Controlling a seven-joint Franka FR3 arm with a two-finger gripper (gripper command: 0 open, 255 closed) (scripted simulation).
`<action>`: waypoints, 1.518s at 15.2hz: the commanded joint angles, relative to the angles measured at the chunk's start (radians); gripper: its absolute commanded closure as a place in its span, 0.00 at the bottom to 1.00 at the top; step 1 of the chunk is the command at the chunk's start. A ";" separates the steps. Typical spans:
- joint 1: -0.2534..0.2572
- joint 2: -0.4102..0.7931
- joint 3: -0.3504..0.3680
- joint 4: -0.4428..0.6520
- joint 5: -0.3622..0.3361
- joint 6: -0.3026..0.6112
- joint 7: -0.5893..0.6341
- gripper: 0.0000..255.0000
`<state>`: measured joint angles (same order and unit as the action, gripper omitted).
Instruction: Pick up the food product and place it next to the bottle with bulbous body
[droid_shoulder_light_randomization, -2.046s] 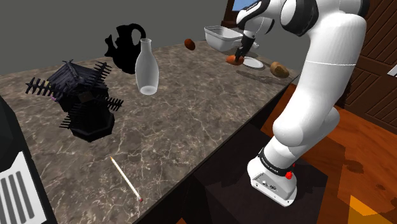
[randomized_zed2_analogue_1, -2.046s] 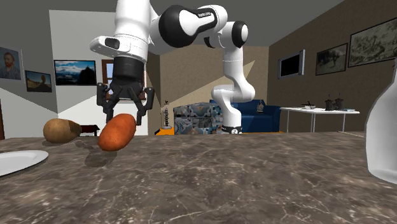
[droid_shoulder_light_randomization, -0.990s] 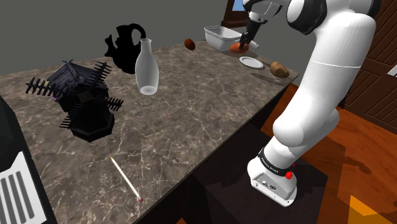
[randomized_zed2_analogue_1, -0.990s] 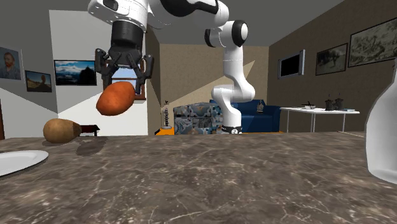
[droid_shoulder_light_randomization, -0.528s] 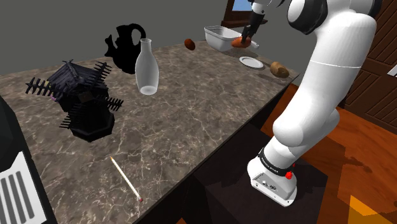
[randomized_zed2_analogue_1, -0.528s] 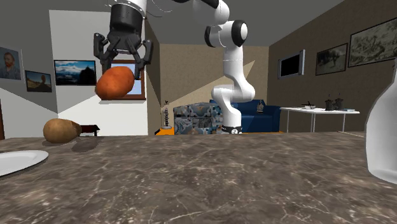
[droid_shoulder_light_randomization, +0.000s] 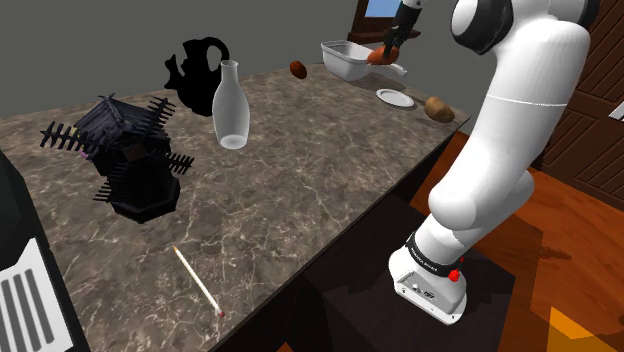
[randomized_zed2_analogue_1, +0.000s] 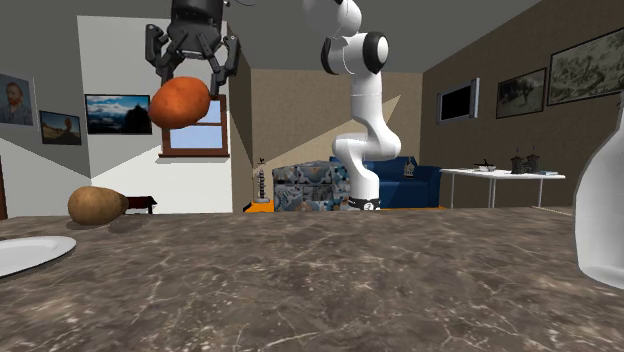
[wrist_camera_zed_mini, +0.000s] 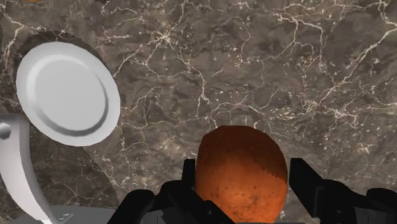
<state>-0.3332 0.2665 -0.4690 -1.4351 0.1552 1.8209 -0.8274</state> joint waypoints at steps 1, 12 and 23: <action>-0.003 0.005 -0.001 0.033 0.002 -0.029 0.001 1.00; -0.039 0.060 -0.004 0.261 0.027 -0.205 0.000 1.00; 0.059 -0.006 0.020 0.253 -0.024 -0.252 0.115 1.00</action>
<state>-0.2946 0.2721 -0.4543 -1.1683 0.1423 1.5645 -0.7364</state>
